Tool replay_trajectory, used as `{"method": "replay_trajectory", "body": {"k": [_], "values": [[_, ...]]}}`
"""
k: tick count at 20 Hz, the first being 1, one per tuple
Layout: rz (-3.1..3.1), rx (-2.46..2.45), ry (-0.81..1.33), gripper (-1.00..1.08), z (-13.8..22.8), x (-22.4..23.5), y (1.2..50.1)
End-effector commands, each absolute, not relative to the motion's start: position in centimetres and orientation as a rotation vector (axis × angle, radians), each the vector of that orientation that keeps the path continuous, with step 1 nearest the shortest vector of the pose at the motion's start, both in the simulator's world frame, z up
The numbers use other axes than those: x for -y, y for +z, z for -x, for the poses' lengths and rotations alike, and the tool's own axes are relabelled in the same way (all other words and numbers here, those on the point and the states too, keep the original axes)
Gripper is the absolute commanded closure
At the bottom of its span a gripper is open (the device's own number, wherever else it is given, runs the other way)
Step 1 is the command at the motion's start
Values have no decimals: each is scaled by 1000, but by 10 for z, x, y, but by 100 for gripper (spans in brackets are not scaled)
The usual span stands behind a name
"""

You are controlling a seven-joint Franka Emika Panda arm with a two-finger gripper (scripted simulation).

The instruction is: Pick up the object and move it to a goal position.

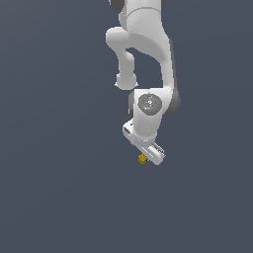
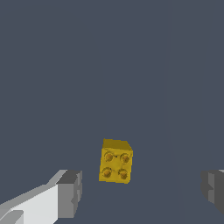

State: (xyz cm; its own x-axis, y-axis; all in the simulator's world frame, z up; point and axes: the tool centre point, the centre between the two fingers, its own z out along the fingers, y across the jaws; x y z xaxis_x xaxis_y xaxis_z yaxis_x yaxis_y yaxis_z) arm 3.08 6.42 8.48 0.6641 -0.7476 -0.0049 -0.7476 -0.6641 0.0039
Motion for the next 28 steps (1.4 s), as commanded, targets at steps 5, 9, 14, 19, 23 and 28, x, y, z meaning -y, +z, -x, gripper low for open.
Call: {"method": "replay_trajectory", "body": {"k": [5,9,14,19,23,28], "values": [[-2802,1419,-3,-92,-34,-72,76],[-2781,1460,-1,-92,-35,-75,73],[-2777,1468,-1,-92,-36,-76,72],[-2777,1469,-1,-92,-35,-76,62],[-2775,1472,0,-92,-35,-76,41],[-2774,1474,0,-92,-35,-76,23]]}}
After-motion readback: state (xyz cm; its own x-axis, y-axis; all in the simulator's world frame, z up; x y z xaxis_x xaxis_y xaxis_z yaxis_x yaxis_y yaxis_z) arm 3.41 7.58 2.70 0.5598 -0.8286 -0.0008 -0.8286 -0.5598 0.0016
